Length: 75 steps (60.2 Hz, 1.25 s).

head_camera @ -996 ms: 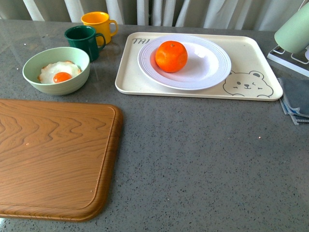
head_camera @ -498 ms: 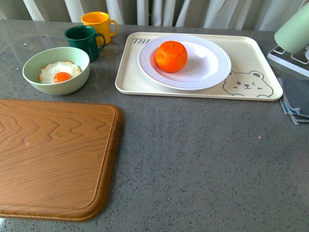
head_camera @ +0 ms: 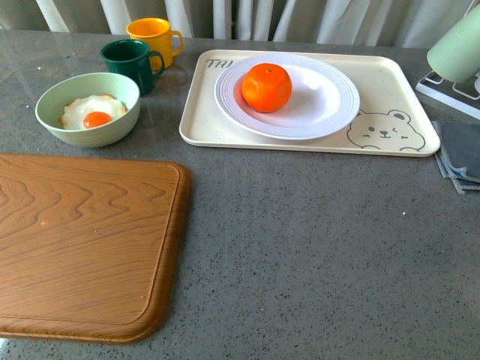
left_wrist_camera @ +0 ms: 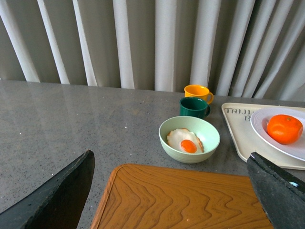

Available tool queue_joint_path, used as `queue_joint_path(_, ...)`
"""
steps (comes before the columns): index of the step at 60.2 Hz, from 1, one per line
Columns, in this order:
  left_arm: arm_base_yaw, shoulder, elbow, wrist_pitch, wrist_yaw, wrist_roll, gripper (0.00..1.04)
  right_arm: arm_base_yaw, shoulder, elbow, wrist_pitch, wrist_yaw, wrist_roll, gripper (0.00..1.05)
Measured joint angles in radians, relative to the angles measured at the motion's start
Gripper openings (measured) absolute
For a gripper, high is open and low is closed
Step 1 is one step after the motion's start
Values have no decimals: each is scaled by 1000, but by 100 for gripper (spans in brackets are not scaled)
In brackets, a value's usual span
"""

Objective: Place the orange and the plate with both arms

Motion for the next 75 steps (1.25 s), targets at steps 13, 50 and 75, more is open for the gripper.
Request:
queue_joint_path(13, 0, 0, 0, 0, 0, 0, 96, 0, -29, 0, -10, 0, -2, 18)
queue_joint_path(50, 0, 0, 0, 0, 0, 0, 96, 0, -29, 0, -10, 0, -2, 96)
queue_joint_path(75, 0, 0, 0, 0, 0, 0, 96, 0, -29, 0, -10, 0, -2, 96)
